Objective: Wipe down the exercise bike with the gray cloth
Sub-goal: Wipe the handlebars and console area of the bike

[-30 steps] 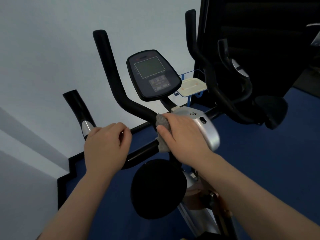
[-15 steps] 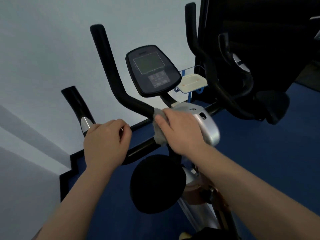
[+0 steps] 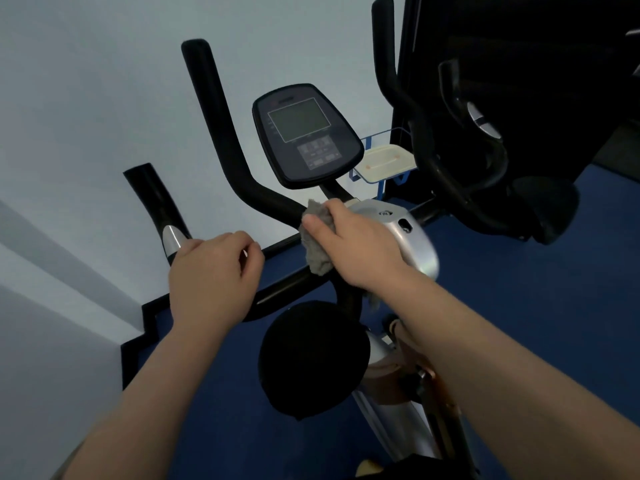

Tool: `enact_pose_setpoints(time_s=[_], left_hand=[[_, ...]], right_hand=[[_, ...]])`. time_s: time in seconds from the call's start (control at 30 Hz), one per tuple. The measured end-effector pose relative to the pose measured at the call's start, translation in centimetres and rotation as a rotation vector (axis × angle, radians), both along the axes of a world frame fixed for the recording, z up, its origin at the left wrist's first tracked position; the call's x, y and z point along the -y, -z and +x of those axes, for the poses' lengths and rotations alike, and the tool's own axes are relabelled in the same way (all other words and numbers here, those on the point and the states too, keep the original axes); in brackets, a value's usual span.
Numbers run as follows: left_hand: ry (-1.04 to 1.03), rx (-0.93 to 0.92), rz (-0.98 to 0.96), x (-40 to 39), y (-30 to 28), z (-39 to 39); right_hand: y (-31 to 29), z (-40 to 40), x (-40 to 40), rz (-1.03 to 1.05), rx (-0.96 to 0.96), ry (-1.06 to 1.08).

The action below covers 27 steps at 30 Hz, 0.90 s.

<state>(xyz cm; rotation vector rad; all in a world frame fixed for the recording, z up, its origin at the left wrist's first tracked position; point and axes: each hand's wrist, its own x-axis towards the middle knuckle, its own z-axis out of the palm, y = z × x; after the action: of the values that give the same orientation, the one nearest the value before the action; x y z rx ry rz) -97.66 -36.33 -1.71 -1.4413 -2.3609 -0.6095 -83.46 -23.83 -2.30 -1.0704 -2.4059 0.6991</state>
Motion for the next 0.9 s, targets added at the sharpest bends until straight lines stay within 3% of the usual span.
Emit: enact_pose_setpoints(time_s=[0.13, 0.3, 0.47, 0.63, 0.8, 0.9], left_hand=[[0.013, -0.007, -0.006, -0.1, 0.0, -0.1], [0.018, -0.007, 0.002, -0.1, 0.3, -0.2], [0.028, 0.007, -0.011, 0.1, 0.1, -0.2], [0.033, 0.011, -0.015, -0.2, 0.3, -0.3], [0.052, -0.014, 0.012, 0.0, 0.2, -0.3], [0.031, -0.015, 0.042, -0.1, 0.3, -0.3]], right_hand=[[1.1, 1.5, 1.7, 0.126, -0.171, 0.01], [-0.5, -0.3, -0.4, -0.001, 0.14, -0.026], [1.0, 2.1, 2.4, 0.15, -0.174, -0.037], [-0.8, -0.4, -0.5, 0.077, 0.174, -0.04], [0.6, 1.0, 1.7, 0.167, -0.067, 0.002], [-0.4, -0.3, -0.1, 0.172, 0.078, -0.047]])
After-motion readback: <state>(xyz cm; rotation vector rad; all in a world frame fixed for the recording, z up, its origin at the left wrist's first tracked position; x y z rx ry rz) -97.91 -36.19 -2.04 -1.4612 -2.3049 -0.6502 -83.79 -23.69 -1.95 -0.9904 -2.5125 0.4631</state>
